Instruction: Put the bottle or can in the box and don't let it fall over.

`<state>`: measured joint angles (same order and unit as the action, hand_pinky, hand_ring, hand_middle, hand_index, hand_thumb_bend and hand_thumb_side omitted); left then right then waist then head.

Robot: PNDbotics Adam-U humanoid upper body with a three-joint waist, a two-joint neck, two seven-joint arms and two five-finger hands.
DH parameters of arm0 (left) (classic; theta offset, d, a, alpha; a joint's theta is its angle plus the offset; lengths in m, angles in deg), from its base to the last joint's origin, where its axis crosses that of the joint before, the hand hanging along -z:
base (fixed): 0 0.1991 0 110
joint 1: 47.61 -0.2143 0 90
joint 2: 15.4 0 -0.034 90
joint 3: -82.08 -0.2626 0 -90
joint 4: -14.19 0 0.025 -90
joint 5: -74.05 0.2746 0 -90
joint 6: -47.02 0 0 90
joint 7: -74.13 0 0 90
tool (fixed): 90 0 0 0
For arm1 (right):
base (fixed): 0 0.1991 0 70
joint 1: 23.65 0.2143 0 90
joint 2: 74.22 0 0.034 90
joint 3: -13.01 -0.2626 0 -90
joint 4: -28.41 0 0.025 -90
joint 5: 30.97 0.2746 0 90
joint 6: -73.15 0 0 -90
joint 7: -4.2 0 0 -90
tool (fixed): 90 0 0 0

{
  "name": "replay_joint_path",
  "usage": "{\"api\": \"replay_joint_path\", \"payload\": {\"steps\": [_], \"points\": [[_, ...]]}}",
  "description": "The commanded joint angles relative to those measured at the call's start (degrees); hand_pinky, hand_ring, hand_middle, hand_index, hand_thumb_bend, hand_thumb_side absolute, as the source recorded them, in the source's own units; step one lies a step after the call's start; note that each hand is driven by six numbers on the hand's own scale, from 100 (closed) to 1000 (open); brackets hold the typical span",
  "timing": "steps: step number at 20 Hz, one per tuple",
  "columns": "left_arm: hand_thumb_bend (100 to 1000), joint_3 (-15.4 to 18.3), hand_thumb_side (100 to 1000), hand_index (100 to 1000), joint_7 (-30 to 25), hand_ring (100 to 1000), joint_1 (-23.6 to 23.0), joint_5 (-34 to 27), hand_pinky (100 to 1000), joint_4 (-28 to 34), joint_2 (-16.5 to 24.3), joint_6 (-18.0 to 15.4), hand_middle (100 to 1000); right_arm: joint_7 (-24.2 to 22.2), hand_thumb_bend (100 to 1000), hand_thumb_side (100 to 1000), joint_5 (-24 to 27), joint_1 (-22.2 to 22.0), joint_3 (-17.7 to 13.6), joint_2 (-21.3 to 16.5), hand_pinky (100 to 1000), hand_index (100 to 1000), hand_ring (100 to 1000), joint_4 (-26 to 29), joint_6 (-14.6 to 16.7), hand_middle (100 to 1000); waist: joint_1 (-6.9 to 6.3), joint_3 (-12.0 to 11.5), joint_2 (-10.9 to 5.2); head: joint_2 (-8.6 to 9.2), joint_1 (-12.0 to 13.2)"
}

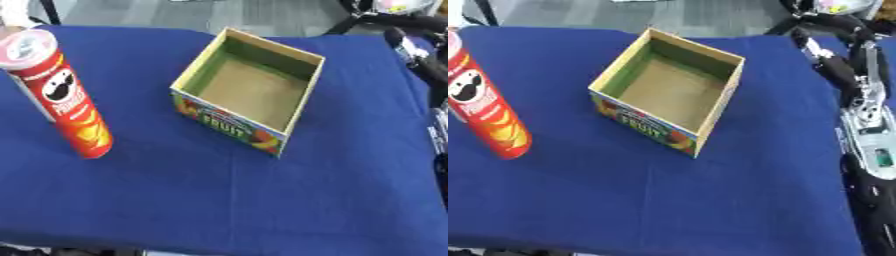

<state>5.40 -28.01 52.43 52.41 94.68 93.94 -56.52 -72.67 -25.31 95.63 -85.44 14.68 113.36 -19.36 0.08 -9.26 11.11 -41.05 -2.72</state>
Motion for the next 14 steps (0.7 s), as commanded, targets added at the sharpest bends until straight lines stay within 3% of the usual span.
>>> {"api": "replay_joint_path", "payload": {"steps": [1,7,14], "points": [[654,0.4,392,879,-2.0,1000,0.3,2.2,960,0.2,2.6,-0.1,882,-0.2,744,371,0.2,0.9,-0.4,-1.5,735,804,971,0.8,0.2,1000,-0.23,0.0,-1.4,-0.05,0.1],[608,-0.8,349,880,-4.1,1000,0.8,5.1,964,0.2,2.2,0.4,882,-0.2,743,372,0.3,0.8,-0.4,-1.5,735,804,971,0.8,0.2,1000,-0.21,0.2,-1.39,0.23,0.3],[614,-2.0,349,883,-6.1,1000,1.1,7.1,966,-0.1,1.9,0.8,884,-0.3,743,372,0.4,0.8,-0.4,-1.4,735,805,971,0.8,0.2,1000,-0.23,0.5,-1.45,0.29,0.5]]}}
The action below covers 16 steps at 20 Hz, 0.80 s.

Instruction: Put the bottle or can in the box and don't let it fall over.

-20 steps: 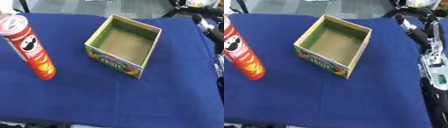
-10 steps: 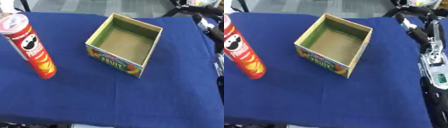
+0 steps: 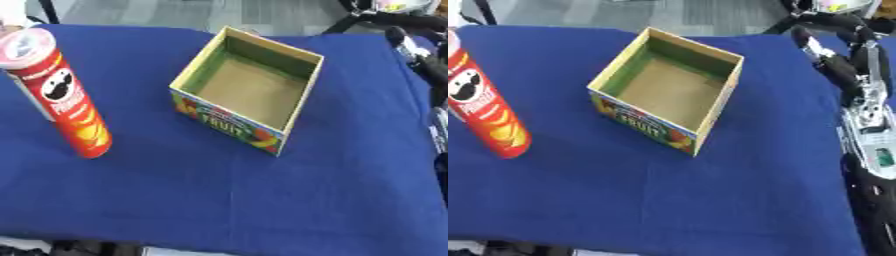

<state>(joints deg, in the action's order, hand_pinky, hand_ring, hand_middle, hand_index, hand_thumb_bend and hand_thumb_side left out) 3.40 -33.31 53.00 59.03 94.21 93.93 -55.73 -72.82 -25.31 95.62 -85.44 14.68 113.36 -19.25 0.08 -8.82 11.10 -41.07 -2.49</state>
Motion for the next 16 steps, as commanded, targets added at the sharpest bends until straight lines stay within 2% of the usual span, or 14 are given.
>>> {"api": "replay_joint_path", "payload": {"steps": [1,16], "points": [[614,-0.1,349,883,-1.1,1000,0.6,0.5,966,0.4,1.9,0.0,884,-0.1,743,372,0.4,0.9,-0.4,-1.4,735,805,971,0.7,0.1,1000,-0.23,0.0,-1.44,0.32,0.2],[635,-2.2,374,884,-2.0,1000,3.4,2.5,968,0.4,0.9,1.7,884,-0.5,741,371,0.5,0.8,-0.4,-1.1,736,805,971,0.6,0.2,1000,-0.2,0.3,-1.59,0.15,0.5]]}}
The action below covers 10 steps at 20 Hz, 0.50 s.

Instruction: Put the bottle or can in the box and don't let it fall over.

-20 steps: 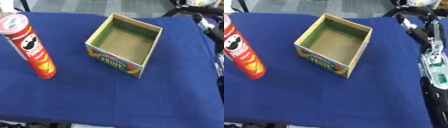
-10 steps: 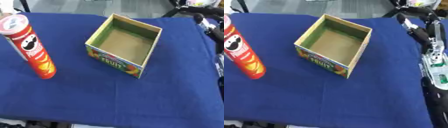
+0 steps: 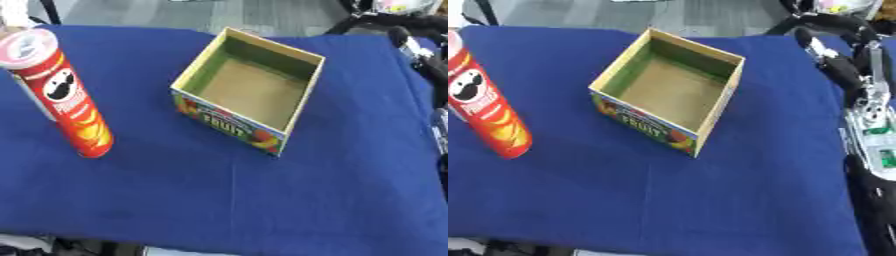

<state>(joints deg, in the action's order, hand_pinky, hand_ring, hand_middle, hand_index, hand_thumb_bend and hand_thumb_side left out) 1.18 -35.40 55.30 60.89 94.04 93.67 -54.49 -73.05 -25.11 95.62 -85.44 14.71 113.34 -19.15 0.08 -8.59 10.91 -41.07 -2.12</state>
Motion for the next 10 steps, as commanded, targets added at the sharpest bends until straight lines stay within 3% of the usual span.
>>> {"api": "replay_joint_path", "payload": {"steps": [1,10], "points": [[636,-0.1,376,885,-0.1,1000,1.3,0.8,968,0.7,1.0,0.6,884,-0.3,741,370,0.4,0.8,-0.3,-1.1,736,805,971,0.6,0.1,1000,-0.21,0.0,-1.39,0.17,0.2],[710,-0.7,428,888,-3.9,1000,2.0,1.9,974,1.2,0.8,-0.8,885,-0.5,740,368,0.6,0.6,-0.3,-1.0,736,805,971,0.5,0.1,1000,-0.3,0.2,-1.27,0.04,0.2]]}}
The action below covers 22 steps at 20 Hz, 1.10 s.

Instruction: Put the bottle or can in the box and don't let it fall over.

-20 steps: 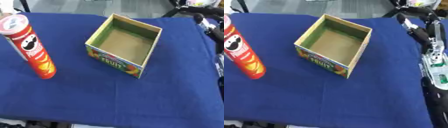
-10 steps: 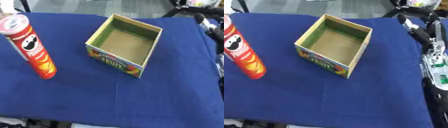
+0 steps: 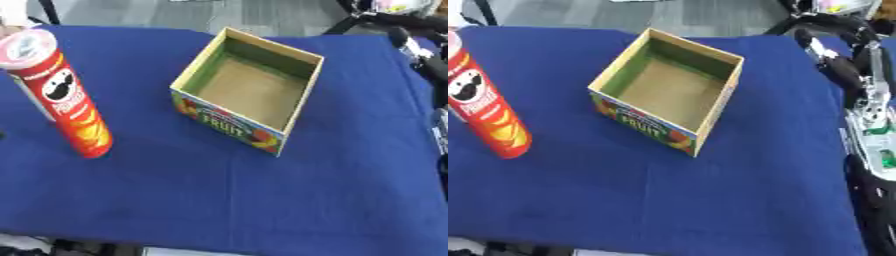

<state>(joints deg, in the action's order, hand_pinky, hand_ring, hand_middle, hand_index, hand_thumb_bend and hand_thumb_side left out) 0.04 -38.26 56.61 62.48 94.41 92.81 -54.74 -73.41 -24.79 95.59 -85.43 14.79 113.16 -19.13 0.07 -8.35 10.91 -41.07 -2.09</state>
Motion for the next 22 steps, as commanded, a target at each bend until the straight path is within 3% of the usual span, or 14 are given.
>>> {"api": "replay_joint_path", "payload": {"steps": [1,14,22], "points": [[718,0.5,432,889,-1.3,1000,0.7,0.5,974,0.7,1.7,-0.7,885,-0.1,739,368,0.3,0.6,-0.3,-1.1,736,805,971,0.7,0.1,1000,-0.31,0.0,-1.25,0.03,0.2],[718,-1.6,431,880,0.2,1000,3.9,3.2,971,-0.4,-0.5,0.7,876,-0.5,738,368,0.4,0.6,-0.1,-0.8,736,805,971,0.7,0.1,1000,-0.32,0.2,-1.3,0.17,0.4],[764,-2.7,456,887,1.1,1000,6.1,5.3,980,-1.6,-1.5,1.7,882,-0.8,738,365,0.5,0.7,0.0,-0.7,736,805,971,0.6,0.1,1000,-0.35,0.5,-1.13,0.04,0.6]]}}
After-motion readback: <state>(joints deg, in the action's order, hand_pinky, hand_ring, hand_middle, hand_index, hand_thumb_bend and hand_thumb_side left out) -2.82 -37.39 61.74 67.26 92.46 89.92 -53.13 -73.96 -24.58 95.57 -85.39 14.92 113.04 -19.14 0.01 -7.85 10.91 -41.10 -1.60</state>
